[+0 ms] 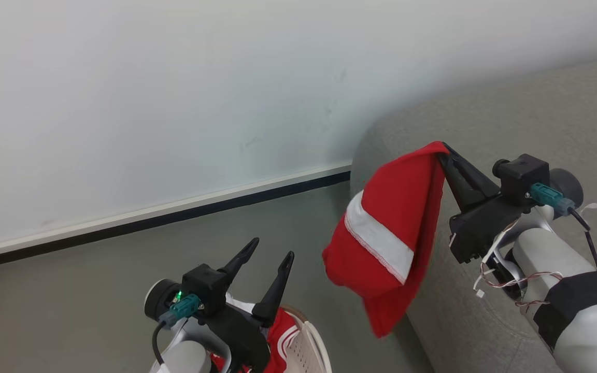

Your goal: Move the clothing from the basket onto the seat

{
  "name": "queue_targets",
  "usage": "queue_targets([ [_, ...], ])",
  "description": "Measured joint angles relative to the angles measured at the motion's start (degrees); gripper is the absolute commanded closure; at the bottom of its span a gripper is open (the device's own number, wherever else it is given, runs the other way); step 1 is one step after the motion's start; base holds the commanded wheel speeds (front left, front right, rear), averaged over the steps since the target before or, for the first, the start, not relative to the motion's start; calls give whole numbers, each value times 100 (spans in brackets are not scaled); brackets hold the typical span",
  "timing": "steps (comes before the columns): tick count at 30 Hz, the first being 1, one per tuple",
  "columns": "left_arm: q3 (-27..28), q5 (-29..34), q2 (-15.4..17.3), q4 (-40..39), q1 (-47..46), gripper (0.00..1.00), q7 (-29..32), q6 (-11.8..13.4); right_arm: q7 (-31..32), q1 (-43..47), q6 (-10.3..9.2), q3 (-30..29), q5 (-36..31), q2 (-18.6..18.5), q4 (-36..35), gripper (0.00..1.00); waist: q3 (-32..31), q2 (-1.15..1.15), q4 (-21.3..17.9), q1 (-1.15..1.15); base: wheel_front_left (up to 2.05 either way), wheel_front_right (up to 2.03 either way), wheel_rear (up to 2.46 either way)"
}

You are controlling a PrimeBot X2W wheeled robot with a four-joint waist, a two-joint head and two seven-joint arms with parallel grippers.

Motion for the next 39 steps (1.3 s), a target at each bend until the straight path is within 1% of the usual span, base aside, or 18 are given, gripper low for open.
queue_targets([
  [3, -21, 1, -19, -89, 73, 0, -22, 1, 0, 90, -41, -41, -33, -73, -186, 100, -3, 0, -138, 0, 0, 0, 0],
  [8, -43, 2, -36, -280, 190, 0, -38, 45, 0, 227, -52, -54, -98, -126, -424, 100, 1, 0, -398, 0, 0, 0, 0],
  [15, -99, 38, -60, -448, 266, 0, -47, 94, -1, 301, -146, -92, -146, -207, -737, 100, 43, 0, -808, 0, 0, 0, 0],
  [21, -142, 96, -98, -553, 265, 0, -58, 146, -1, 352, -153, -187, -147, -328, -847, 100, 129, 0, -1152, 0, 0, 0, 0],
  [22, -157, 103, -111, -568, 264, 0, -64, 148, -1, 353, -202, -227, -147, -366, -903, 100, 173, 0, -1250, 0, 0, 0, 0],
  [24, -188, 129, -121, -583, 261, 0, -64, 151, -1, 363, -205, -280, -147, -408, -947, 100, 231, 0, -1323, 0, 0, 0, 0],
  [28, -254, 189, -136, -643, 241, 0, -60, 151, -1, 410, -244, -398, -147, -560, -982, 100, 395, 0, -1388, 0, 0, 0, 0],
  [32, -313, 275, -134, -705, 180, 0, -3, 151, -1, 350, -237, -428, -147, -594, -978, 100, 566, 0, -1385, 0, 0, 0, 0],
  [39, -334, 428, -114, -883, -197, 0, 116, 159, 0, -456, -193, -662, -149, -821, -854, 100, 907, 0, -1252, 1, 0, 0, 0],
])
